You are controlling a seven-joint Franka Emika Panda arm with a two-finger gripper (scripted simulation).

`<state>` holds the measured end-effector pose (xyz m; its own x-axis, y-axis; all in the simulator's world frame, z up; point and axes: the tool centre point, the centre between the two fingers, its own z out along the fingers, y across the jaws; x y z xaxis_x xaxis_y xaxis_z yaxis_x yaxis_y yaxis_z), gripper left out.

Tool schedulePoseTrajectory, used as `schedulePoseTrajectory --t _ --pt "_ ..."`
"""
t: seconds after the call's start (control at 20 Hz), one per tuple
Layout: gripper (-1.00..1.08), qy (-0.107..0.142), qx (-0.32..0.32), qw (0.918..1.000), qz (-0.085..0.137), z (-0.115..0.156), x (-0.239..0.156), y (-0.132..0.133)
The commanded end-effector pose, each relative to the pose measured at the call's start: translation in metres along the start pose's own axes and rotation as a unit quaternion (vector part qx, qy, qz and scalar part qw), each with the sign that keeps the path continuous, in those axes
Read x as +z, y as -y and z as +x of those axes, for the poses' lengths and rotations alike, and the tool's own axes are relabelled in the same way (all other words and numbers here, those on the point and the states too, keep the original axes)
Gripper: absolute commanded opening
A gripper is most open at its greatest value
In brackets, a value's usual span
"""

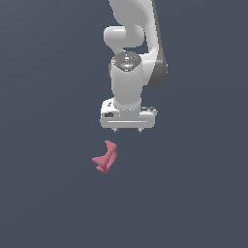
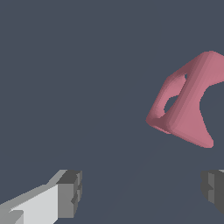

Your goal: Pick up the object and move it to a goal position.

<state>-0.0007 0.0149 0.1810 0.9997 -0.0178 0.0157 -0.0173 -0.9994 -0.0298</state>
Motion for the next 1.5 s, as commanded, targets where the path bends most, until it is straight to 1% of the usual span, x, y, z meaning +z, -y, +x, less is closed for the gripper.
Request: schedulePoseTrajectory --t 0.0,0.15,0.45,0.85,1.05,1.2,1.45 --pt "1.0 0.0 0.0 1.0 0.0 0.0 0.0 0.0" --pt "1.0 -0.003 0.002 1.0 0.002 0.002 -0.003 0.002" --pt "1.0 -0.018 0.012 0.9997 0.012 0.011 -0.02 0.011" --pt "1.0 -0.017 0.021 0.9996 0.011 0.014 -0.018 0.007" --pt "1.0 -0.014 0.046 0.9988 0.009 0.021 -0.012 -0.004" --pt "1.0 -0.011 0.074 0.9972 0.007 0.028 -0.006 -0.017" --pt "1.0 -0.004 0.139 0.9903 -0.001 0.045 0.011 -0.048"
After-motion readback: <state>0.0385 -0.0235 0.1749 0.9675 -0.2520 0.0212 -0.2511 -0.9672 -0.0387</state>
